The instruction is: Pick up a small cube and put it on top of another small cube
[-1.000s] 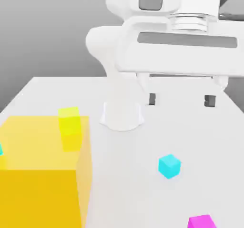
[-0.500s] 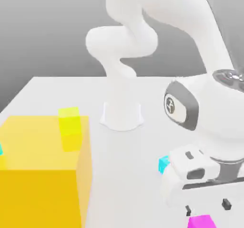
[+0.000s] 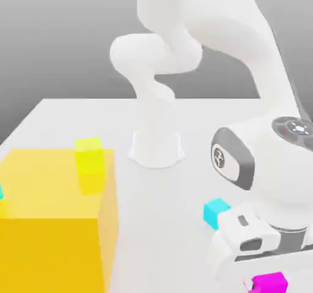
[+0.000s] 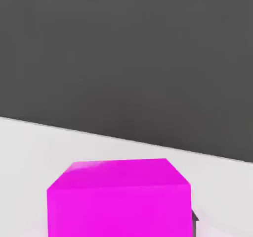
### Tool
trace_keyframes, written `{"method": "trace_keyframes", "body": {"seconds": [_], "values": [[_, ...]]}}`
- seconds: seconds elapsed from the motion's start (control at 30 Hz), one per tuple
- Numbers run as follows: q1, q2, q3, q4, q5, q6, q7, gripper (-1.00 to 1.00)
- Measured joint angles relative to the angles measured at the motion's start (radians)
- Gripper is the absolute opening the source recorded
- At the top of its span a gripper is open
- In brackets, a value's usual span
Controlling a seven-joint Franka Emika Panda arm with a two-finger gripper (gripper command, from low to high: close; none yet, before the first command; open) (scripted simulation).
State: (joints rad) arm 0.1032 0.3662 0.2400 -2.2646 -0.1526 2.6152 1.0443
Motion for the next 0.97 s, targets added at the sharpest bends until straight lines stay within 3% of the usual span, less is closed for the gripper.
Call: {"method": "trace_keyframes", "body": {"seconds": [0.3, 0.6, 0.73, 0.87, 0.9, 0.97], "values": [[-0.008, -0.303, 0.099, -0.319, 0.163, 0.023, -0.135, -1.00], [0.078, -0.597, 0.082, -0.641, 0.324, 0.064, -0.270, -1.00], [0.055, -0.515, 0.095, -0.666, 0.278, 0.172, -0.241, -1.00], [0.034, -0.373, 0.080, -0.663, 0.142, 0.305, -0.147, -1.00], [0.034, -0.347, 0.070, -0.662, 0.109, 0.329, -0.124, 1.00], [0.029, -0.347, 0.070, -0.662, 0.108, 0.329, -0.124, 1.00]]}}
